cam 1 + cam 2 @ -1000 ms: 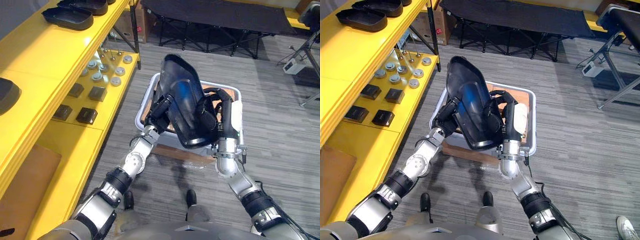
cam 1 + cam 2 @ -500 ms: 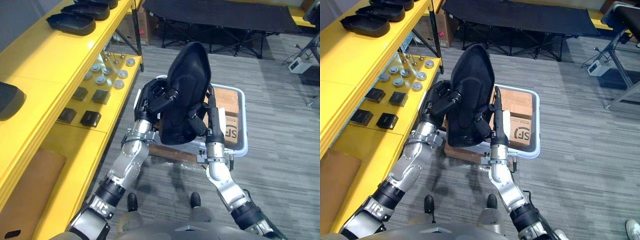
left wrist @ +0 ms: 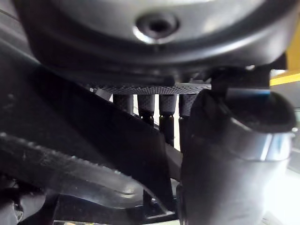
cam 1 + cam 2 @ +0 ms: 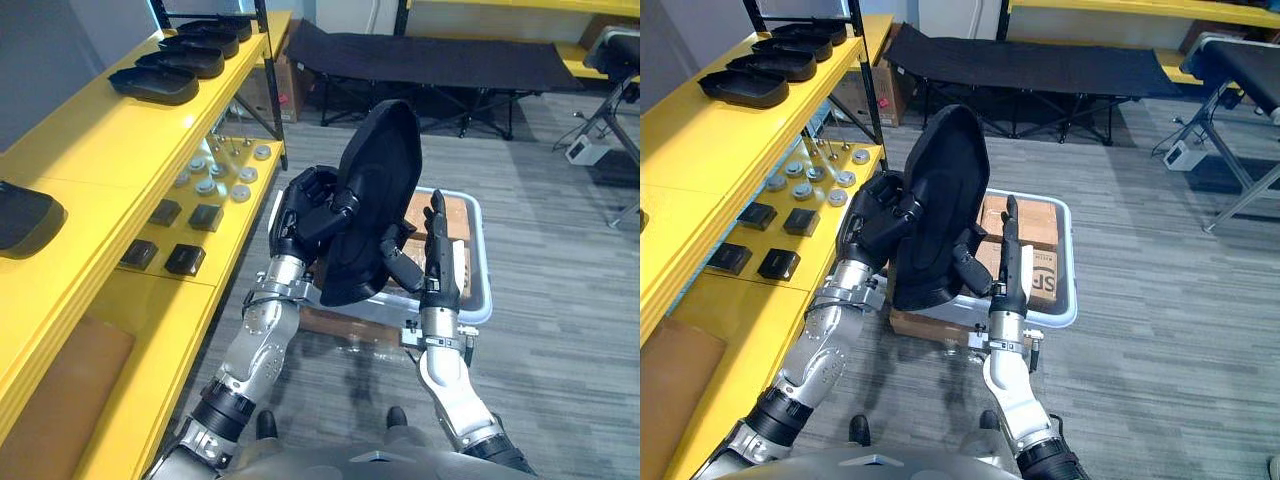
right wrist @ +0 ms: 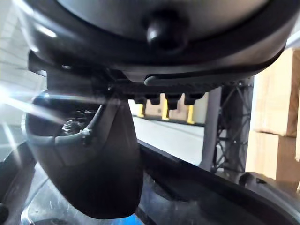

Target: Walk over and take three plastic housings, then place them on the shelf

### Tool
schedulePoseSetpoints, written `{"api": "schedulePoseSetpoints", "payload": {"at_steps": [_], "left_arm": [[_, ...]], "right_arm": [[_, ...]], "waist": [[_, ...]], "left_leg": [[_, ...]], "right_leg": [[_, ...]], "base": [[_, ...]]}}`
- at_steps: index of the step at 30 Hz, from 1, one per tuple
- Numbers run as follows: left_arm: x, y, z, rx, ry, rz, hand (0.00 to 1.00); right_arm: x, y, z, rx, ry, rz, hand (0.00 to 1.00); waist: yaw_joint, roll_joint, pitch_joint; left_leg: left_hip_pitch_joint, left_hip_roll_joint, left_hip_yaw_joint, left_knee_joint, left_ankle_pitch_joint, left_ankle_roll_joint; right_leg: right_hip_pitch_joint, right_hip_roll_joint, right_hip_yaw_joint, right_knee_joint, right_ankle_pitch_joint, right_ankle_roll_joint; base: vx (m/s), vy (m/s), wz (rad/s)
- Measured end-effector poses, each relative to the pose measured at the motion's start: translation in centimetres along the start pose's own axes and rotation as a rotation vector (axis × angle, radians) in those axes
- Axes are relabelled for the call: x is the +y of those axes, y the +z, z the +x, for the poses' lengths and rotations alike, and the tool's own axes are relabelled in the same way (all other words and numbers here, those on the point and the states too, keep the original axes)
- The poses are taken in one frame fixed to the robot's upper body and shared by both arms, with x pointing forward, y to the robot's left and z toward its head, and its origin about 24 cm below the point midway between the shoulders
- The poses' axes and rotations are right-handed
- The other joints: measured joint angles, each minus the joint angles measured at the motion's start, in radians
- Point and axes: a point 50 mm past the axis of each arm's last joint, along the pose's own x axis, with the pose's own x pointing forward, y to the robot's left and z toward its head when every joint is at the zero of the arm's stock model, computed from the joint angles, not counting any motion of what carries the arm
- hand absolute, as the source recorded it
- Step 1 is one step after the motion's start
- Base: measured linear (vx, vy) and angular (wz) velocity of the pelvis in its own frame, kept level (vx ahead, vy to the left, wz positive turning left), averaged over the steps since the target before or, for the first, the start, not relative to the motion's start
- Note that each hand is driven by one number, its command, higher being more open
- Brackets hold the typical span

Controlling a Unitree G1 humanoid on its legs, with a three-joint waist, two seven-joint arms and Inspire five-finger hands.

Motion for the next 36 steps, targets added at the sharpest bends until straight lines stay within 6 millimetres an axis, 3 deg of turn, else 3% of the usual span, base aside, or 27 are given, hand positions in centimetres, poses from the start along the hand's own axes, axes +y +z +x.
{"api": "schedulePoseSetpoints", "payload": {"at_steps": [7, 12, 18, 19, 32, 36], "left_arm": [[0.0, -0.5, -0.1, 0.021, -0.002, 0.005, 0.00], [0.1, -0.3, 0.0, 0.011, -0.029, 0.003, 0.00], [-0.3, 0.4, 0.1, -0.014, -0.075, -0.033, 0.00], [-0.2, 0.5, 0.1, -0.016, -0.087, -0.035, 0.00], [-0.2, 0.7, 0.2, 0.005, -0.205, 0.024, 0.00], [-0.1, 1.1, 0.6, 0.000, -0.197, -0.038, 0.00]], "right_arm": [[0.7, -1.1, -0.5, 0.075, 0.190, 0.140, 1.00], [1.3, -1.4, -1.2, 0.125, 0.341, 0.295, 1.00], [0.6, -1.8, -1.3, 0.143, 0.443, 0.318, 1.00], [0.5, -1.9, -1.3, 0.152, 0.457, 0.326, 0.00], [-0.4, -2.6, -1.5, 0.220, 0.563, 0.307, 0.00], [-0.1, -2.4, -1.6, 0.198, 0.572, 0.318, 0.00]], "waist": [[0.001, -0.044, -0.030], [0.005, -0.039, -0.043], [0.004, -0.037, -0.069], [0.002, -0.036, -0.076], [0.013, -0.052, -0.091], [0.019, -0.056, -0.091]], "left_leg": [[0.000, 0.000, -0.001, 0.000, -0.001, -0.001], [-0.001, 0.000, -0.001, 0.000, 0.000, -0.001], [-0.002, 0.000, -0.002, 0.000, -0.001, -0.001], [-0.002, 0.000, -0.002, 0.000, -0.001, -0.001], [-0.009, 0.008, -0.017, 0.003, -0.003, -0.004], [-0.009, 0.009, -0.017, 0.003, -0.003, -0.005]], "right_leg": [[0.005, 0.000, -0.001, -0.004, 0.003, 0.003], [-0.003, 0.000, -0.004, 0.000, -0.004, -0.007], [-0.005, 0.001, -0.006, 0.000, -0.006, -0.010], [-0.005, 0.001, -0.005, 0.000, -0.006, -0.011], [0.011, 0.009, -0.024, -0.022, -0.003, -0.008], [0.015, 0.010, -0.024, -0.031, 0.003, -0.001]], "base": [[0.00, 0.000, 0.00], [-0.03, -0.002, 0.01], [0.00, 0.000, 0.00], [0.00, 0.000, 0.00], [0.00, -0.001, 0.02], [0.00, 0.000, 0.00]]}}
